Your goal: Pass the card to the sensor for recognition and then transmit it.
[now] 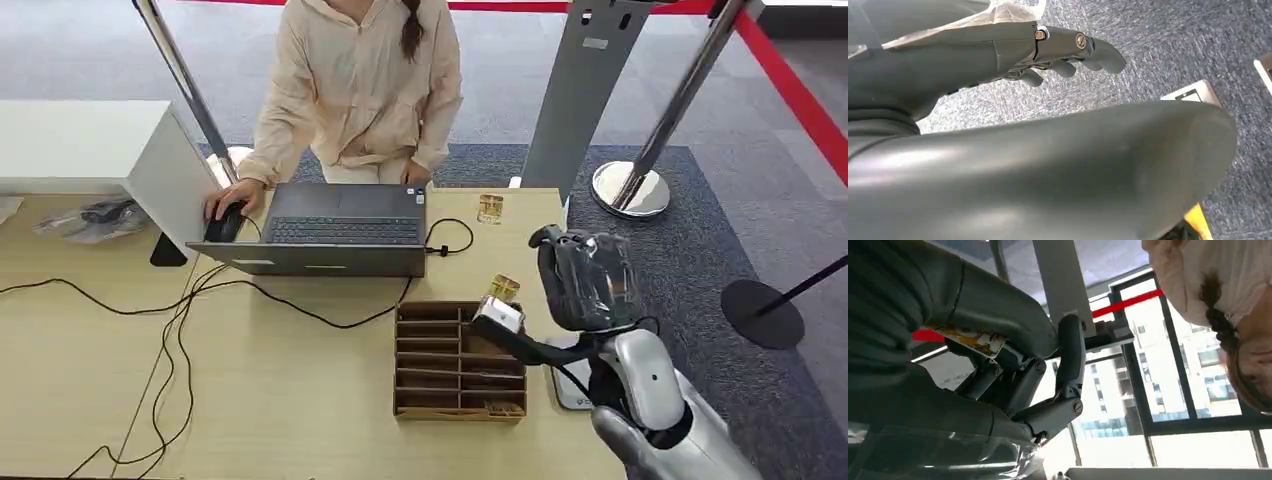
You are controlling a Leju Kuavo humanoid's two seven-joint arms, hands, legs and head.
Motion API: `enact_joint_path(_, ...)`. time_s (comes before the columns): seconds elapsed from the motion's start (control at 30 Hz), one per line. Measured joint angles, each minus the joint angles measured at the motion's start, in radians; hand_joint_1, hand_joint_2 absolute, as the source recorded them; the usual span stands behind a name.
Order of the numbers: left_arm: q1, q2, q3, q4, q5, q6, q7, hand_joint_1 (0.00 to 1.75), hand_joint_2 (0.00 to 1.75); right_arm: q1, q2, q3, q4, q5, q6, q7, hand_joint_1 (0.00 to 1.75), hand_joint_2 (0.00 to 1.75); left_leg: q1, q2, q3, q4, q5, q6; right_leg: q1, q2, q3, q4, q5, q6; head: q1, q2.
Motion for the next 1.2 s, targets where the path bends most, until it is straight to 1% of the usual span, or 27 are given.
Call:
enact_joint_path(0.13, 0.0, 0.003, 0.0, 0.0, 0.004, 0.0, 0.001, 0.0, 0.0, 0.051, 0.001, 0.0, 0.064, -0.018, -0.049, -0.006, 1.75, 1.75, 0.0, 0.0, 0.0, 0.0, 0.0, 0.0, 0.0, 0.0, 0.0, 0.0, 0.0, 0.0, 0.0, 0.0)
enact_joint_path(0.23, -0.001, 0.004, 0.001, 0.0, 0.008, 0.001, 0.006, 0.0, 0.0, 0.078, 0.007, 0.005, 0.121, -0.055, -0.086, -0.013, 1.75, 1.75, 0.0, 0.0, 0.0, 0.0, 0.0, 0.0, 0.0, 0.0, 0.0, 0.0, 0.0, 0.0, 0.0, 0.0)
enact_joint_path(0.37, 0.0, 0.005, 0.001, 0.0, 0.01, 0.004, 0.01, 0.0, 0.0, 0.114, 0.032, 0.018, 0.22, -0.094, -0.164, -0.019, 1.75, 1.75, 0.0, 0.0, -0.001, 0.0, 0.0, 0.0, 0.0, 0.0, 0.0, 0.0, 0.0, 0.0, 0.0, 0.0)
enact_joint_path(0.47, -0.001, 0.005, 0.002, 0.0, 0.01, 0.005, 0.01, 0.0, 0.0, 0.123, 0.048, 0.029, 0.284, -0.111, -0.195, -0.021, 1.75, 1.75, 0.0, 0.0, -0.001, 0.0, 0.0, 0.0, 0.0, 0.0, 0.0, 0.0, 0.0, 0.0, 0.0, 0.0)
enact_joint_path(0.73, -0.001, 0.011, 0.002, 0.0, 0.01, 0.006, 0.01, 0.0, 0.0, 0.131, 0.077, 0.045, 0.397, -0.143, -0.236, -0.021, 1.75, 1.75, 0.0, 0.0, 0.0, 0.0, 0.0, 0.0, 0.0, 0.0, 0.0, 0.0, 0.0, 0.0, 0.0, 0.0)
enact_joint_path(1.2, -0.001, 0.016, 0.002, 0.0, 0.01, 0.006, 0.006, 0.0, 0.0, 0.134, 0.095, 0.06, 0.501, -0.165, -0.265, -0.021, 1.75, 1.75, 0.0, 0.0, -0.001, 0.0, 0.0, 0.0, 0.0, 0.0, 0.0, 0.0, 0.0, 0.0, 0.0, 0.0)
